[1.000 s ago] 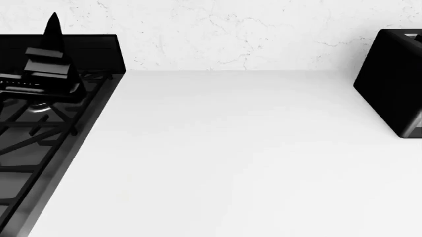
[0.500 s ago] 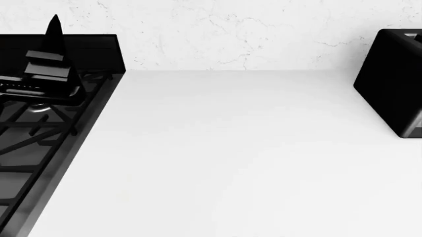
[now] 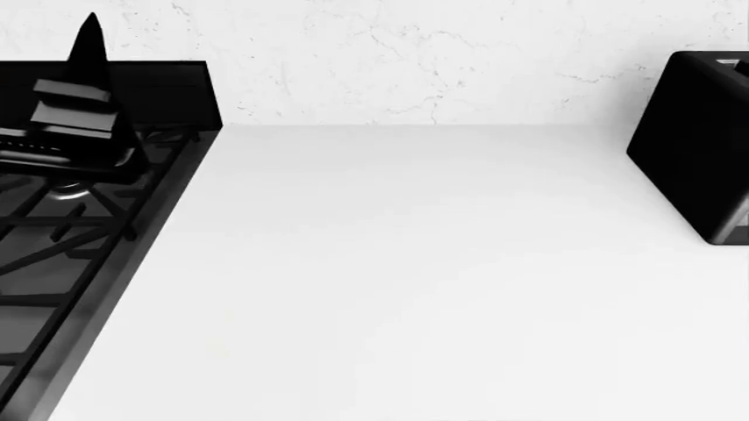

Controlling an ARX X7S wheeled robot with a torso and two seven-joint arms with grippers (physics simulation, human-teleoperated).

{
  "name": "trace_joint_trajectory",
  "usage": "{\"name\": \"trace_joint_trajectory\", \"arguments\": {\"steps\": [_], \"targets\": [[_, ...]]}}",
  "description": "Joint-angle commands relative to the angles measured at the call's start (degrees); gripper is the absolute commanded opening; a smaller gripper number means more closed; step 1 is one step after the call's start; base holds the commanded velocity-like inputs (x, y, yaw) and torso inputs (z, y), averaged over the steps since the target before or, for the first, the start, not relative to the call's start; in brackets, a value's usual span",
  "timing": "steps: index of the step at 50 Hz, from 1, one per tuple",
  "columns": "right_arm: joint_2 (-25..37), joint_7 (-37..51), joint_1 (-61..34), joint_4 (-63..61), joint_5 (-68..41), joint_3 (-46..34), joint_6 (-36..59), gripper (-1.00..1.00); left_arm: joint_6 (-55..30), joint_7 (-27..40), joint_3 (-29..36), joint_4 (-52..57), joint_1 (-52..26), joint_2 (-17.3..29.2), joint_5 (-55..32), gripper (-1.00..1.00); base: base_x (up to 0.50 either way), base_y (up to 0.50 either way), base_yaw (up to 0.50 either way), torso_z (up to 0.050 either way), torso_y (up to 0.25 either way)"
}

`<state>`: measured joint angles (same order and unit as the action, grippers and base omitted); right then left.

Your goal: Pick and place the shaker into the drawer. Then close the cabinet.

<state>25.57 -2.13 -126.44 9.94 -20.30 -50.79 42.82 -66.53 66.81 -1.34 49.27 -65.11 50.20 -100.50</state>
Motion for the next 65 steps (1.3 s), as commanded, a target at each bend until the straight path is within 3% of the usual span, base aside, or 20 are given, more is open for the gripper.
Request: {"name": "trace_joint_trajectory", "arguments": {"steps": [1, 33, 43, 47, 65], "targets": [[-7.3, -6.8, -2.9, 1.3, -0.6, -3.2, -6.1, 1.0, 0.3, -0.3, 0.2, 0.2, -1.4, 0.8, -0.7, 1.0, 0.0, 0.01, 0.01, 0.0, 0.0], [-19.4, -12.3, -3.8, 27.4, 10.2, -11.1, -25.8, 1.0, 1.5, -0.3, -0.3, 0.9, -0.9, 2.2, -1.4, 1.0, 0.0, 0.0, 0.0, 0.001, 0.0], [-25.4, -12.9, -6.6, 41.5, 12.7, -12.8, -35.4, 1.0, 2.0, 0.1, -0.3, 1.1, -0.7, 2.7, -2.0, 1.0, 0.0, 0.0, 0.0, 0.001, 0.0], [-25.6, -10.3, -8.5, 43.8, 7.8, -19.6, -37.9, 1.0, 2.1, 0.5, 0.0, 1.1, -1.2, 2.9, -2.4, 1.0, 0.0, 0.0, 0.0, 0.0, 0.0], [-25.6, -7.7, -8.5, 44.4, 9.3, -27.9, -41.2, 1.0, 3.1, 0.6, -1.6, 2.0, 0.2, 4.7, -3.6, 1.0, 0.0, 0.0, 0.0, 0.001, 0.0]]}}
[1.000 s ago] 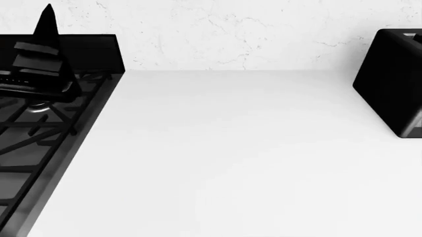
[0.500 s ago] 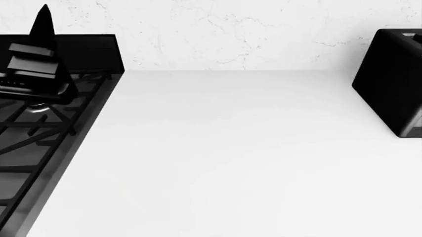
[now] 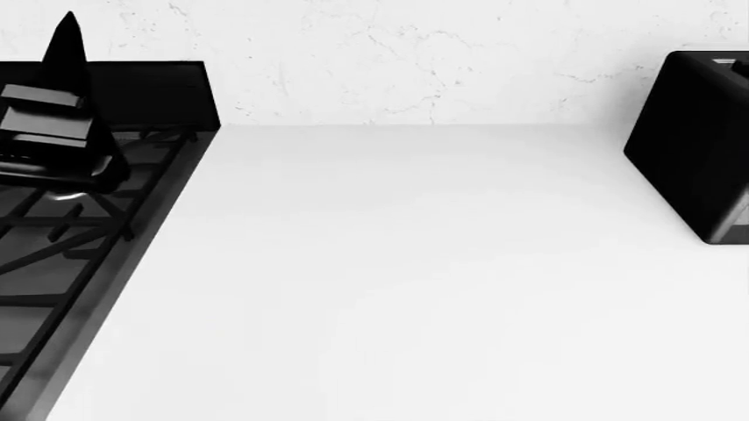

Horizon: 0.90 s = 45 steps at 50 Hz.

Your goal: Pick and place the shaker into the drawer. Then close the cabinet.

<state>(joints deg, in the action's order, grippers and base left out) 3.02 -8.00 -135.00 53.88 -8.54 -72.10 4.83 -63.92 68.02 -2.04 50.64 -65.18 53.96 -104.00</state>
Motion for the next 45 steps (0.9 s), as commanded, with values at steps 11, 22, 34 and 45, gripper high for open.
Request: {"name": "trace_joint_trajectory", "arguments": {"steps": [11, 22, 34, 45], "targets": [[-3.0, 1.2, 0.0, 2.9, 6.4, -7.3, -7.9, 1.0, 0.9, -0.5, -1.1, 0.7, 0.4, 1.5, -0.5, 1.0, 0.0, 0.0, 0.0, 0.0, 0.0], [-3.0, 4.8, 0.0, 4.9, -2.4, -6.2, -7.8, 1.0, 1.9, -0.5, -3.7, 2.1, 3.3, 2.5, -0.8, 1.0, 0.0, 0.0, 0.0, 0.0, 0.0], [-3.0, 5.3, 0.0, 0.9, -34.3, 8.5, 6.8, 1.0, 1.8, -1.4, -4.3, 2.1, 4.7, 2.1, 0.6, 1.0, 0.0, 0.0, 0.0, 0.0, 0.0], [-3.0, 9.7, 0.0, -0.6, -54.1, 10.8, 20.0, 1.0, 2.2, -1.8, -5.2, 2.4, 5.9, 2.3, 0.7, 1.0, 0.0, 0.0, 0.0, 0.0, 0.0]]}}
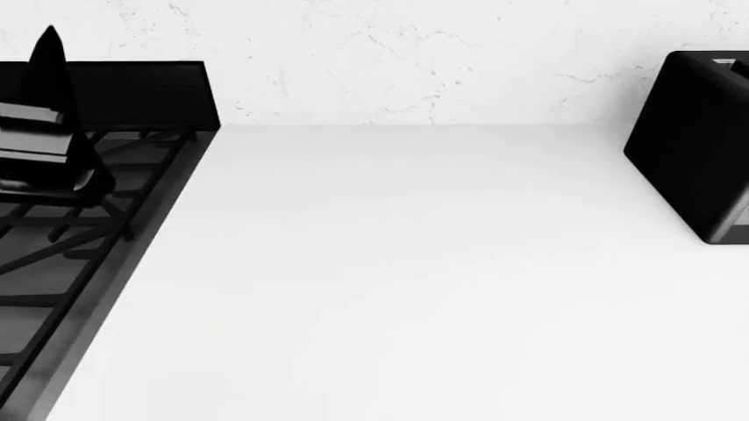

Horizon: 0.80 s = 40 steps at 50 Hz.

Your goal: Pick and place the shaker into the drawer. Then close the cabinet.

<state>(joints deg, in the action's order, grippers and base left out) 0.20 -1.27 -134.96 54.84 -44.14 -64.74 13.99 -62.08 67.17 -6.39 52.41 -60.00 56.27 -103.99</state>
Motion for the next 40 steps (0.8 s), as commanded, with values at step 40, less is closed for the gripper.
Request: {"name": "trace_joint_trajectory", "arguments": {"steps": [40], "targets": [[-0.2, -4.2, 0.0, -28.7, 20.3, 61.8, 43.4, 1.0, -2.5, 3.8, 14.3, -5.7, -22.5, 0.0, -8.1, 1.0, 0.0, 0.0, 0.0, 0.0, 0.0]]}}
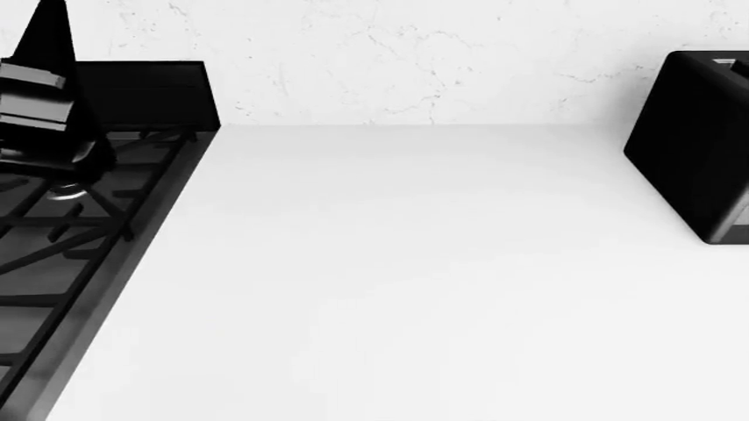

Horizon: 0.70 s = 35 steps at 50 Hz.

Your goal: Pick and place the shaker into the drawer. Then close the cabinet.

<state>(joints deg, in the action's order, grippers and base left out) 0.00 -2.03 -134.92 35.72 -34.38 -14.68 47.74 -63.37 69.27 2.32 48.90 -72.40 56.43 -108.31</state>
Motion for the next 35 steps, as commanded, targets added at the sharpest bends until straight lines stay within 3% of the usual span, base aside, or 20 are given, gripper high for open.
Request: {"name": "trace_joint_trajectory", "arguments": {"steps": [1, 13, 35], "targets": [[0.0, -3.9, -0.1, -10.0, 11.7, 12.4, 10.3, 1.0, -1.4, 2.3, 6.6, -2.6, -12.0, -0.1, -4.8, 1.0, 0.0, 0.0, 0.0, 0.0, 0.0], [0.7, -7.2, -0.1, -10.3, 19.0, 15.3, 12.5, 1.0, -2.4, 6.2, 14.8, -7.4, -27.0, -3.3, -11.6, 1.0, 0.0, 0.0, 0.0, 0.0, 0.0], [1.7, -7.9, -0.1, -9.6, 20.9, 15.4, 12.1, 1.0, -8.4, 2.5, 22.6, -20.9, -45.2, -13.1, -7.9, 1.0, 0.0, 0.0, 0.0, 0.0, 0.0]]}}
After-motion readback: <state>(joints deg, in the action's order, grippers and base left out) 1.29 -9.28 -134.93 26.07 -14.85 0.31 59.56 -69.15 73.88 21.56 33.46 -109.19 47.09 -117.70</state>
